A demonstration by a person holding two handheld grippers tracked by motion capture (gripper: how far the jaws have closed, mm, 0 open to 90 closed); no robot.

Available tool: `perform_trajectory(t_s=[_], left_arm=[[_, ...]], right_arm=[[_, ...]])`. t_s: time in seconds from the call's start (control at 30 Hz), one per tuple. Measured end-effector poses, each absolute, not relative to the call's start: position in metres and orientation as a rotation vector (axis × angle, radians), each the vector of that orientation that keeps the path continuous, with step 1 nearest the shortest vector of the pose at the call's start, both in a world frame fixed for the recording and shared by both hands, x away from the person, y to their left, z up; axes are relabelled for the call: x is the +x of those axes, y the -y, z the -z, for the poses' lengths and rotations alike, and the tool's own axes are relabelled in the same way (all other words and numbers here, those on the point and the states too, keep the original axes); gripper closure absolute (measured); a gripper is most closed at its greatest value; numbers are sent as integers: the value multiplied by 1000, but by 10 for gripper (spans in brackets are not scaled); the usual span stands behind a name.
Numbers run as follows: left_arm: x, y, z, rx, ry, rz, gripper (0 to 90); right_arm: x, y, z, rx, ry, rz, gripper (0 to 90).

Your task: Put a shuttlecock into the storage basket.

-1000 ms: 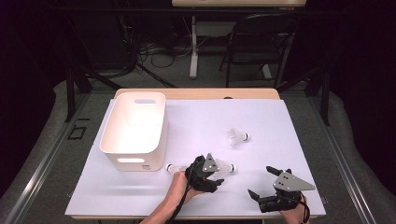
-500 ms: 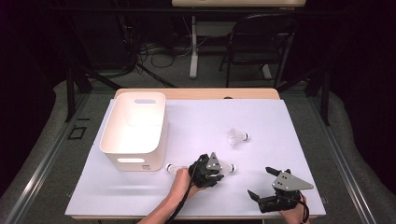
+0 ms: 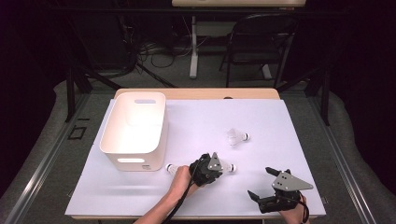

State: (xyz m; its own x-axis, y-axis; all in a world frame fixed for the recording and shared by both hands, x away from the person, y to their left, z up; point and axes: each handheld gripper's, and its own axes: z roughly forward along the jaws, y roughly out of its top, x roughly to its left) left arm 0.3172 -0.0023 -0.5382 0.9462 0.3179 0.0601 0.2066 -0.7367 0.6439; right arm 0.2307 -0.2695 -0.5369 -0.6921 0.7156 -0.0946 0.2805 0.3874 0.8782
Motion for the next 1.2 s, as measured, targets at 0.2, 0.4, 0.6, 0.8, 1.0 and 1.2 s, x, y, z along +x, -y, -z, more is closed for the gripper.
perform_trajectory(t_s=[0.2,0.4,0.6,0.8,1.0,1.2], left_arm=[[317,0,535,2402,-375,-215,900],[316,-2,529,2383,-376,-217,900],[314,-4,519,2365,-361,-231,900],[313,-5,510,2350,-349,-242,900],[313,-8,501,2334,-353,-256,900],[314,-10,494,2330,-352,-268,900]], right_arm=[[231,269,537,855,-2187,-1251,0],[231,270,537,855,-2186,-1251,0],[231,269,537,853,-2186,-1252,0],[230,270,536,855,-2183,-1255,0],[230,270,536,855,-2182,-1255,0],[231,270,536,855,-2184,-1256,0]])
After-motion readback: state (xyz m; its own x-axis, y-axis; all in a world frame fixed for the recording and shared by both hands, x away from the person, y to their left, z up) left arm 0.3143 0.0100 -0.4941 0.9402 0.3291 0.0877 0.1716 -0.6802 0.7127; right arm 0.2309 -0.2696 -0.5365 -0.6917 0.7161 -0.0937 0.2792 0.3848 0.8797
